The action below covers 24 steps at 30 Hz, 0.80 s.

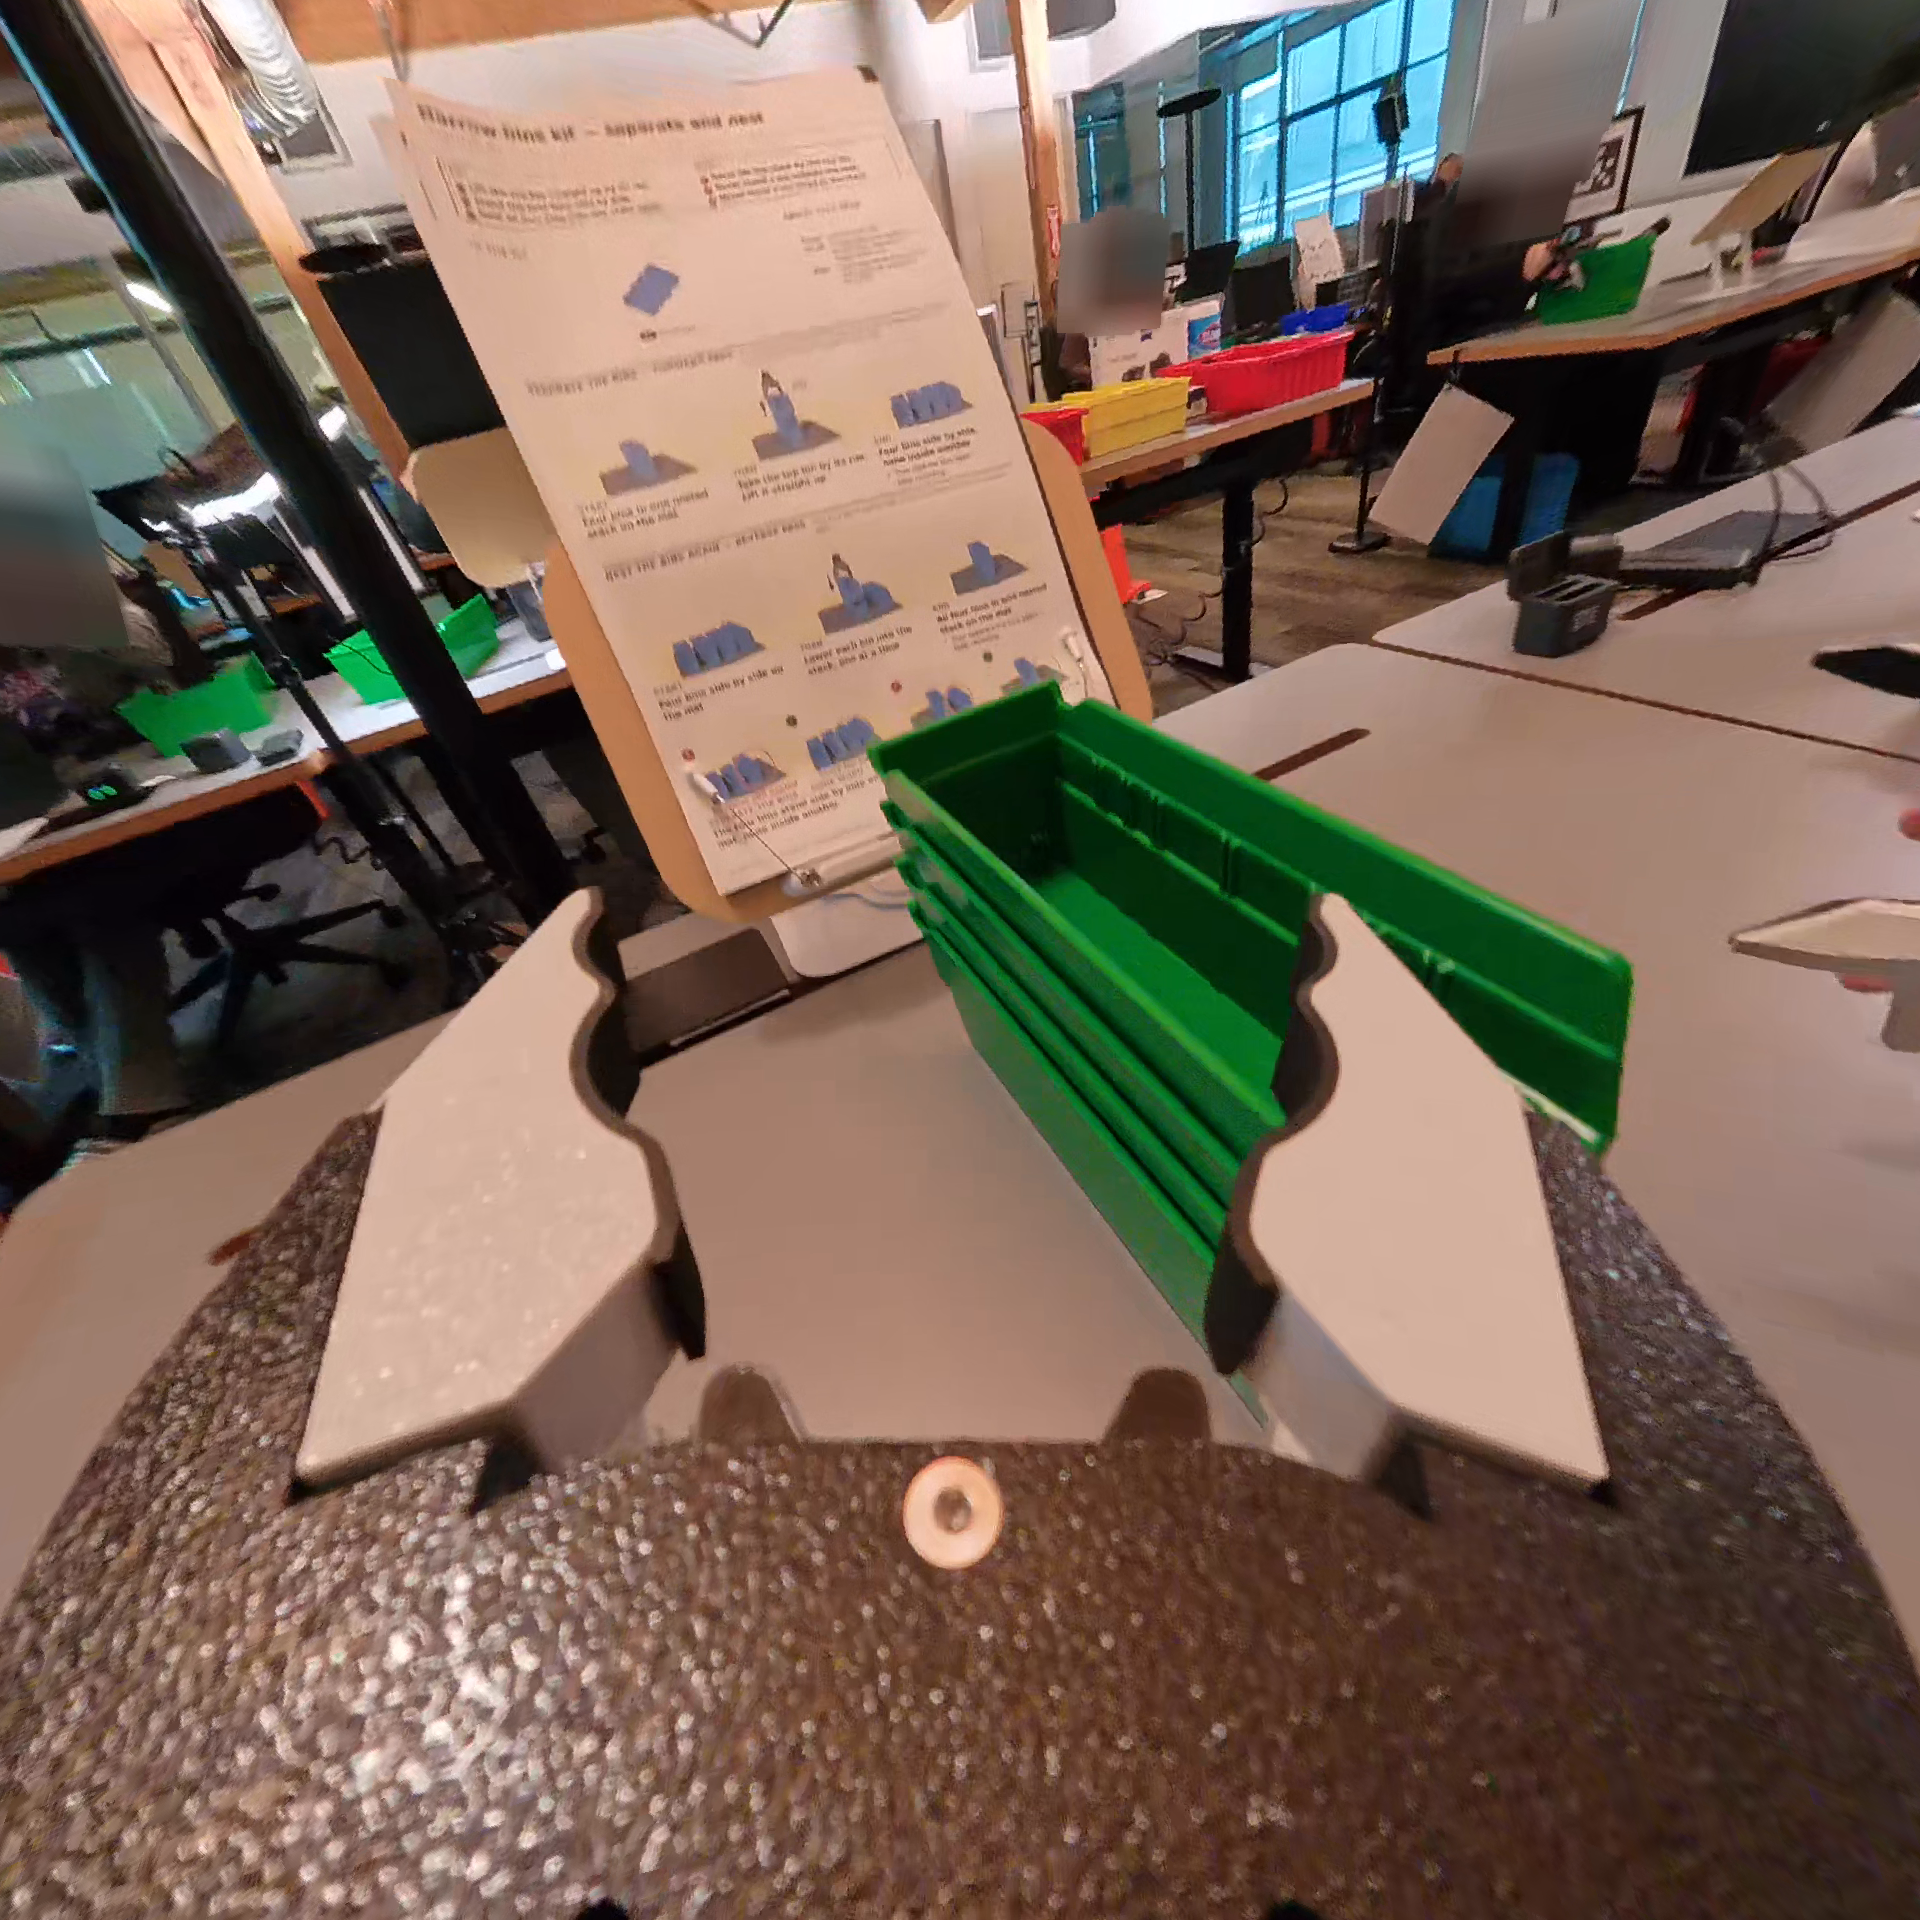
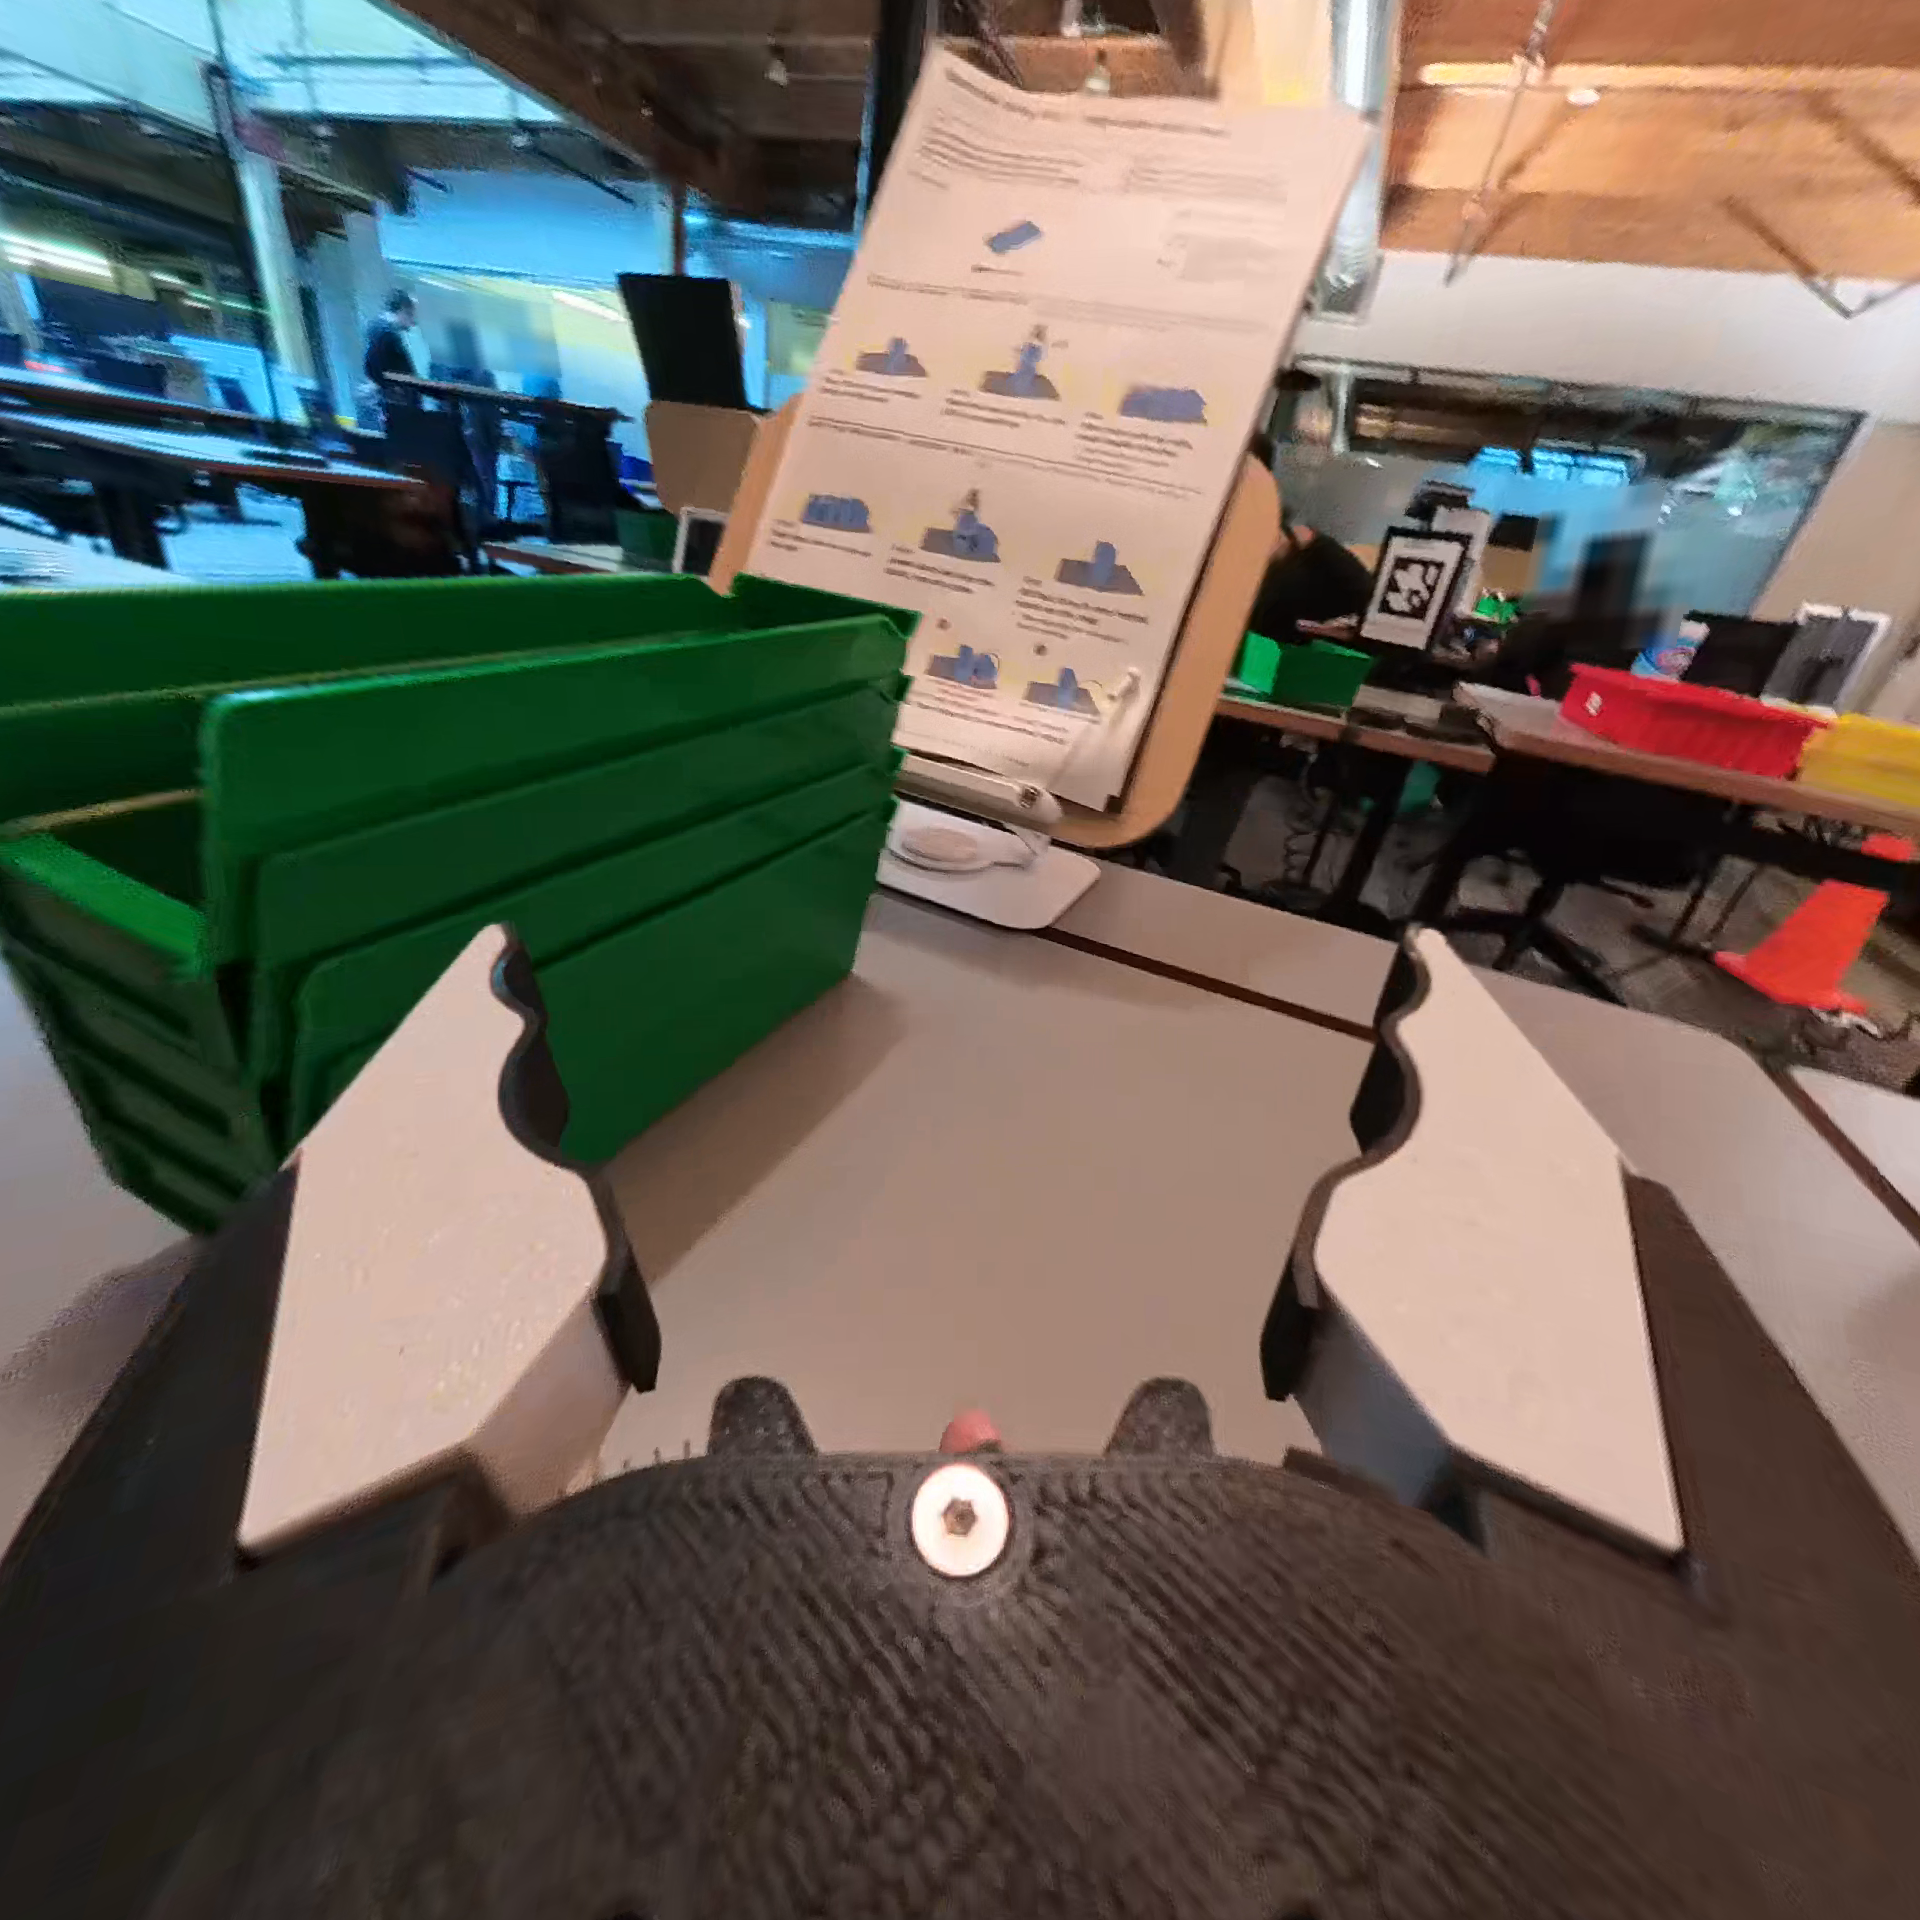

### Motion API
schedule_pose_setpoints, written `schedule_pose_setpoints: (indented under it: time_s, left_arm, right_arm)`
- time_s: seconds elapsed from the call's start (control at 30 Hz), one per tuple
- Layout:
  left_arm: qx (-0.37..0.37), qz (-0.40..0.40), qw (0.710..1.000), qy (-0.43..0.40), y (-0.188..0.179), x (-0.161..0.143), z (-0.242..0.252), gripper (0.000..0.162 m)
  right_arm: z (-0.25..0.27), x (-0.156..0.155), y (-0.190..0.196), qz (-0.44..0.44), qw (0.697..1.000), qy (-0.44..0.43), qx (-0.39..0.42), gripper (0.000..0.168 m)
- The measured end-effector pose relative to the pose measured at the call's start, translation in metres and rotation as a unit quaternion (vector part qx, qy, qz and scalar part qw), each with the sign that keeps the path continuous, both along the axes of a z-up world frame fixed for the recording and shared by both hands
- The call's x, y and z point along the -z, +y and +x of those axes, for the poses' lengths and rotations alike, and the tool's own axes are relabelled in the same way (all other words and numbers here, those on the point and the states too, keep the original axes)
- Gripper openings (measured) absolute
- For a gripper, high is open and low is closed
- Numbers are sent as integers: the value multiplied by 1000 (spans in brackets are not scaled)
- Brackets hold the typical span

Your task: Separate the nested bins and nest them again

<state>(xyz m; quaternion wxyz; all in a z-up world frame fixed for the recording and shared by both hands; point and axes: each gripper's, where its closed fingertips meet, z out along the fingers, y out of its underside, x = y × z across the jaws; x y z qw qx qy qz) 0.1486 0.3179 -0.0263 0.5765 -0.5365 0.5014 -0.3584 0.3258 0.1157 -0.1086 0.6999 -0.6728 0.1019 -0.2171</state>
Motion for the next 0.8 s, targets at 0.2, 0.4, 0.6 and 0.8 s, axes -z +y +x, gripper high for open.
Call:
schedule_pose_setpoints:
  time_s: [0.2, 0.4, 0.6, 0.8]
  left_arm:
    - [-6, -47, 997, 66, -6, -15, 36, 126]
    - [-7, -113, 974, 196, -19, 1, 77, 126]
    - [7, -213, 898, 384, -40, 36, 98, 118]
    - [-28, -274, 878, 392, -39, 36, 127, 113]
  right_arm:
    - [16, 8, -10, -35, 999, -12, 28, 154]
    - [12, -1, -10, -6, 1000, 13, 21, 153]
    - [14, 7, -7, -30, 999, 22, 34, 152]
    - [16, 12, -6, -22, 998, 49, 27, 150]
